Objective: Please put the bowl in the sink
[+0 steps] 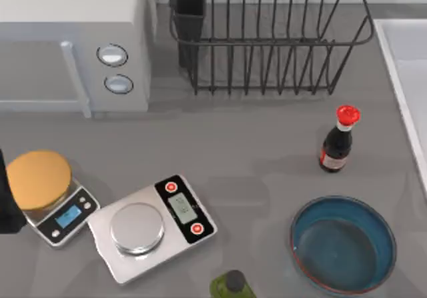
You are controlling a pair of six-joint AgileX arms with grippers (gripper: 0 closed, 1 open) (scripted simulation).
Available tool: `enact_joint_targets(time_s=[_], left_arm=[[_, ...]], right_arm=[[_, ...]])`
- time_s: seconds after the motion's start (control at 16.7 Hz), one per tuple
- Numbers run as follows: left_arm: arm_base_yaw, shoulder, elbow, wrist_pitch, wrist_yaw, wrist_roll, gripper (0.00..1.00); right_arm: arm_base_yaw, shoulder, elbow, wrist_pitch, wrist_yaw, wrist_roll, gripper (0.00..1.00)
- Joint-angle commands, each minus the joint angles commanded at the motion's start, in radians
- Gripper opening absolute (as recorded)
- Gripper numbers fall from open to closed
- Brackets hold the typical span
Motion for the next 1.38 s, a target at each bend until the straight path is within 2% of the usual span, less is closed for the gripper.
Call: enact_joint_targets(time_s=[0.24, 0.42, 1.08, 1.38], left_arm=[[0.000, 0.000, 0.000, 0.000, 0.000, 0.000, 1.00], [0.000, 0.000, 0.000, 0.000, 0.000, 0.000, 1.00], [0.000, 0.000, 0.000, 0.000, 0.000, 0.000, 1.00], [0.000, 0.000, 0.000, 0.000, 0.000, 0.000, 1.00]], right_arm=[[0.013, 0.034, 0.032, -0.033, 0.000, 0.014, 1.00], [0.058, 0.162, 0.146, -0.152, 0.000, 0.059, 1.00], [0.324, 1.097, 0.824, -0.894, 0.000, 0.331, 1.00], [0.411, 1.409, 1.045, -1.136, 0.000, 0.419, 1.00]])
